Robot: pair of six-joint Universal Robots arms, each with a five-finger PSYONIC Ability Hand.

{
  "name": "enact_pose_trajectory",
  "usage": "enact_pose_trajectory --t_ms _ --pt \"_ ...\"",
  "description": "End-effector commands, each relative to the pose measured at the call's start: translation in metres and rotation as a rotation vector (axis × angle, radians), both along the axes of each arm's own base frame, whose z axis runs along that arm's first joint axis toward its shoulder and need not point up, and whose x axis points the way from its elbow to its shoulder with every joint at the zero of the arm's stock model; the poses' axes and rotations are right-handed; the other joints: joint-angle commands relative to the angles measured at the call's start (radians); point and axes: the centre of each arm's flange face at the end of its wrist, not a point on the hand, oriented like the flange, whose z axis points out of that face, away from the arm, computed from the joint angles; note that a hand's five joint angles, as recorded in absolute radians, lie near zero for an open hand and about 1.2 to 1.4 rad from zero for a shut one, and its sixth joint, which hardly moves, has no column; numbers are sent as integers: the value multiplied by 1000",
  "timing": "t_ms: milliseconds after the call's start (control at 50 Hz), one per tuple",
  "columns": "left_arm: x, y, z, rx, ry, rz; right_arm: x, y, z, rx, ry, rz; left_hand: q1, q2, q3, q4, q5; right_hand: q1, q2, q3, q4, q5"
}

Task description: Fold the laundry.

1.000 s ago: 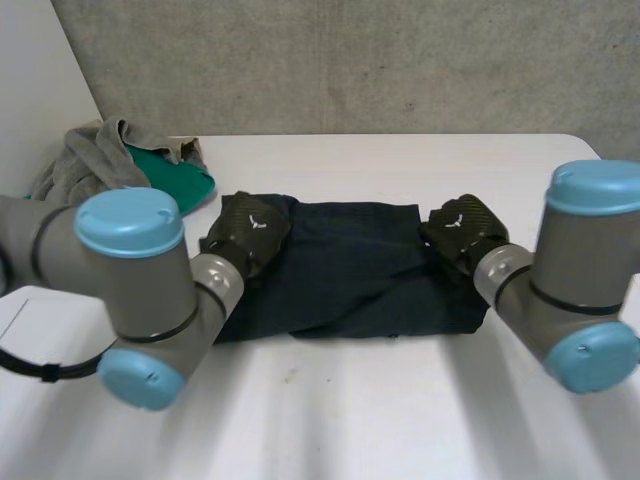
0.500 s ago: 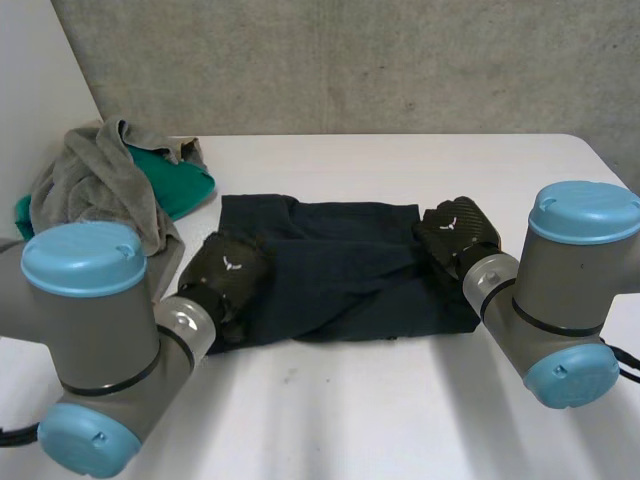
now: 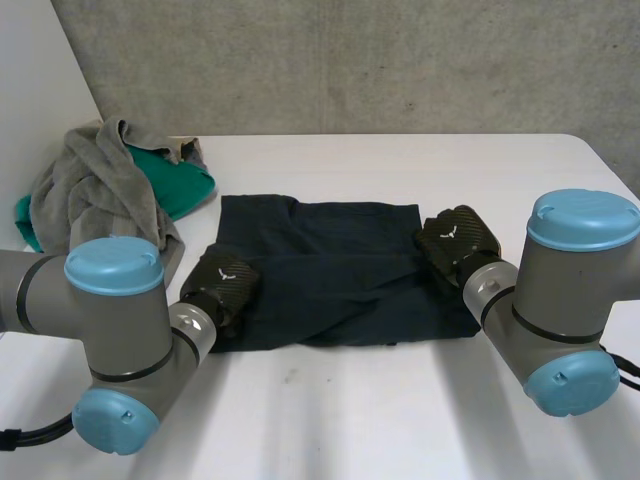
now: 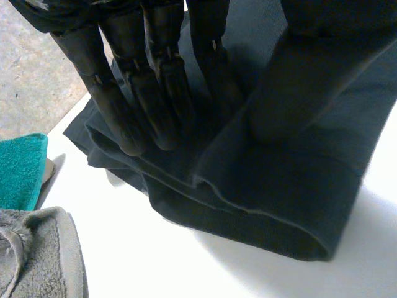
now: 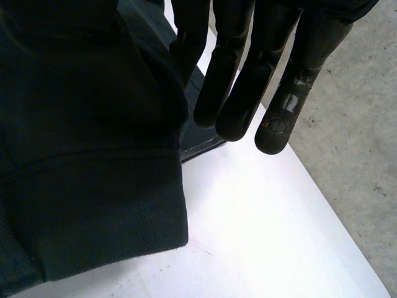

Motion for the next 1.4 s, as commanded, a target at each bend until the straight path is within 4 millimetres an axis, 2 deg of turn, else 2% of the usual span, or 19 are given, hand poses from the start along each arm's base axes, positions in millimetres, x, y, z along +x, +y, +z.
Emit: enact_pose_trajectory --t_ms 20,160,200,220,240,360,460,600,680,780,920,980,1020,1040,1100,1180,1200,1300,1400 --pt "-1 1 3 -12 7 -4 0 0 0 1 1 0 432 411 414 410 419 402 218 201 204 216" --pt "1 2 17 -36 18 2 1 1 3 4 2 3 432 411 414 410 419 402 218 201 204 216" --pt "1 3 35 -78 42 -1 0 3 3 22 10 10 432 411 414 410 419 129 -55 -72 -68 -57" --pt "1 4 41 -93 50 -1 -1 6 4 43 20 12 432 411 414 410 419 -338 -522 -539 -536 -524" --pt "1 5 47 -106 57 -2 -1 8 5 55 26 12 432 411 414 410 419 -496 -680 -698 -694 -683" --pt "5 12 91 -212 117 -5 -18 6 41 110 -35 -45 432 411 414 410 419 -583 -767 -785 -781 -770" --pt "8 19 110 -257 143 -8 -39 -2 61 242 -164 -107 432 411 414 410 419 -574 -758 -776 -772 -761" --pt "11 26 120 -283 161 -10 -65 -12 60 397 -218 -117 432 411 414 410 419 -569 -752 -770 -766 -755" --pt "11 28 123 -289 165 -15 -70 -9 51 483 -232 -116 432 411 414 410 419 -569 -752 -770 -766 -755" --pt "11 30 127 -298 170 -16 -67 -4 28 621 -304 -149 432 411 414 410 419 -566 -750 -767 -763 -752" --pt "11 31 126 -297 170 -19 -62 -7 11 671 -375 -158 432 411 414 410 419 -504 -688 -706 -702 -691" --pt "11 32 127 -297 170 -18 -57 -8 9 659 -401 -150 432 411 414 410 419 -223 -407 -425 -421 -410" --pt "12 34 127 -289 166 -18 -54 -7 9 647 -401 -141 432 411 414 410 419 119 -64 -82 -78 -67" --pt "13 35 128 -287 165 -19 -53 -7 12 633 -396 -136 432 411 414 410 419 399 215 198 202 213" --pt "17 42 130 -260 148 -20 -54 -8 14 612 -386 -129 432 411 414 410 419 402 218 201 204 216" --pt "23 53 134 -224 124 -21 -56 0 46 492 -331 -73 432 411 414 410 419 402 218 201 204 216" --pt "25 56 135 -213 118 -22 -60 7 62 423 -284 -46 432 411 414 410 419 402 218 201 204 216" --pt "38 81 148 -146 75 -30 -69 37 102 226 -89 36 432 411 414 410 419 402 218 201 204 216" --pt "48 102 177 -170 92 -48 -80 59 142 38 41 14 432 411 414 410 419 402 218 201 204 216"
